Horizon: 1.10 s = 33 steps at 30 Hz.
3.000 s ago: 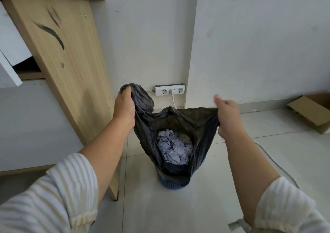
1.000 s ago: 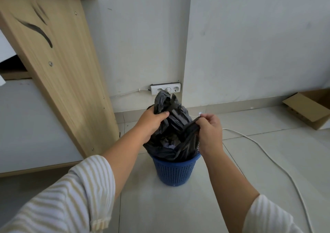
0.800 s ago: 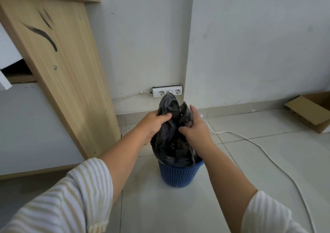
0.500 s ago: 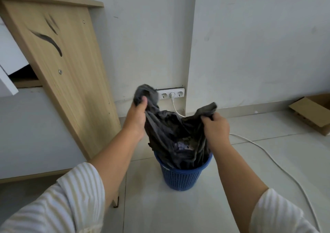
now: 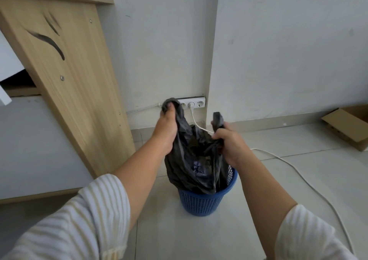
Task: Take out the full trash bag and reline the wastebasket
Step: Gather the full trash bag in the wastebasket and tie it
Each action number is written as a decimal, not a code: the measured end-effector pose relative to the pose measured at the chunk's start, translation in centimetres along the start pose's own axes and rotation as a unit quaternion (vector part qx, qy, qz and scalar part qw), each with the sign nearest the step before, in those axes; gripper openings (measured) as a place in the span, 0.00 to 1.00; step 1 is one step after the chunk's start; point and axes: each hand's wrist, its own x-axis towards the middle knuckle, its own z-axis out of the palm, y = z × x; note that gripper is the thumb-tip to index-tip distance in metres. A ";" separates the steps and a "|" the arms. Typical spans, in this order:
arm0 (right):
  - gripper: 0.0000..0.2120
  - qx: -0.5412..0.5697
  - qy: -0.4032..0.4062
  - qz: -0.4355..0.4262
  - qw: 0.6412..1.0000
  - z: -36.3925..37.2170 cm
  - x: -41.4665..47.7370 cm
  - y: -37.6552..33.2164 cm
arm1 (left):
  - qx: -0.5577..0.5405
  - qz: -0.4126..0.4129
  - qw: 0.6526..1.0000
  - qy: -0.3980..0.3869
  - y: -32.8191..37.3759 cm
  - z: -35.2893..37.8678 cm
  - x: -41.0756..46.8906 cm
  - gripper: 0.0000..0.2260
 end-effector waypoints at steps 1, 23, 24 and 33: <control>0.19 -0.019 -0.030 0.000 0.999 0.2 0.0 0.0 | 0.023 0.012 0.999 -0.020 0.0 0.8 -0.2 0.28; 0.22 -0.453 0.051 -0.073 0.887 -1.5 1.5 0.5 | -0.017 -0.038 0.999 -0.026 -6.2 -2.4 0.1 0.05; 0.19 -0.540 0.068 -0.091 0.834 -1.7 1.7 0.5 | -0.044 -0.053 0.998 -0.014 -6.3 -2.5 0.2 0.05; 0.07 -0.570 0.156 -0.100 0.801 -4.4 2.2 0.3 | -0.029 -0.067 0.997 0.026 -7.2 -3.0 1.2 0.18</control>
